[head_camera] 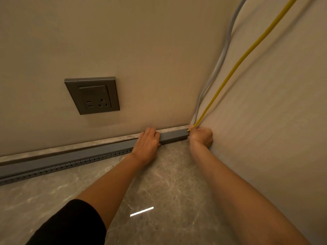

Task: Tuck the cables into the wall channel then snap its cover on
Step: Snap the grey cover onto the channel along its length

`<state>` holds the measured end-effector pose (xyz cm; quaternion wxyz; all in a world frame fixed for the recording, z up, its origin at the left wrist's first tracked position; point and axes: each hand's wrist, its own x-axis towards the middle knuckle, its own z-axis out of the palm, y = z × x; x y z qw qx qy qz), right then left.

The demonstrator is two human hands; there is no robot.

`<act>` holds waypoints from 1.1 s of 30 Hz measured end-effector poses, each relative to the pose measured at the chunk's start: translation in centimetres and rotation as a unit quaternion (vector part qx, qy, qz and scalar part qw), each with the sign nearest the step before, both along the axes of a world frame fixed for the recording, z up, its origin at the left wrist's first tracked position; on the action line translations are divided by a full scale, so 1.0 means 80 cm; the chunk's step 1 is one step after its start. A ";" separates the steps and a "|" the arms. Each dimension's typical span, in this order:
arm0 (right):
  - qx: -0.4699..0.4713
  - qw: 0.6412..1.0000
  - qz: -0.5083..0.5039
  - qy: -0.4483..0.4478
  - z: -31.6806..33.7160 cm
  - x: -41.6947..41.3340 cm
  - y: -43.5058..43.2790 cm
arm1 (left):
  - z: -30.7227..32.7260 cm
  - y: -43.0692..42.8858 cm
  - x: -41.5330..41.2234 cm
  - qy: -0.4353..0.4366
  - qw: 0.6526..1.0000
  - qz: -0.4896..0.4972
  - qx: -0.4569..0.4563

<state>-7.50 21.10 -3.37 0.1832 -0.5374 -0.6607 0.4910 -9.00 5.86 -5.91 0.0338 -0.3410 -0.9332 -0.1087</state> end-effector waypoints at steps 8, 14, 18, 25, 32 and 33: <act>0.160 0.986 0.054 0.013 -0.008 0.013 -0.013 | -0.002 0.011 -0.002 0.000 1.000 -0.018 0.006; 0.262 0.902 0.343 0.033 -0.023 0.021 -0.013 | -0.001 0.015 -0.001 -0.045 0.999 0.007 0.007; 0.255 0.871 0.420 0.004 -0.020 0.025 0.016 | 0.004 0.013 -0.003 -0.086 0.995 0.032 0.046; 0.410 0.778 0.470 -0.076 -0.027 0.019 0.027 | 0.008 -0.034 0.008 -0.066 0.995 0.067 0.036; 0.495 0.695 0.493 -0.171 -0.012 0.021 0.023 | 0.008 -0.057 0.015 -0.040 0.993 0.104 0.030; 0.502 0.684 0.500 -0.173 -0.010 0.019 0.019 | 0.008 -0.055 0.017 -0.039 0.993 0.105 0.032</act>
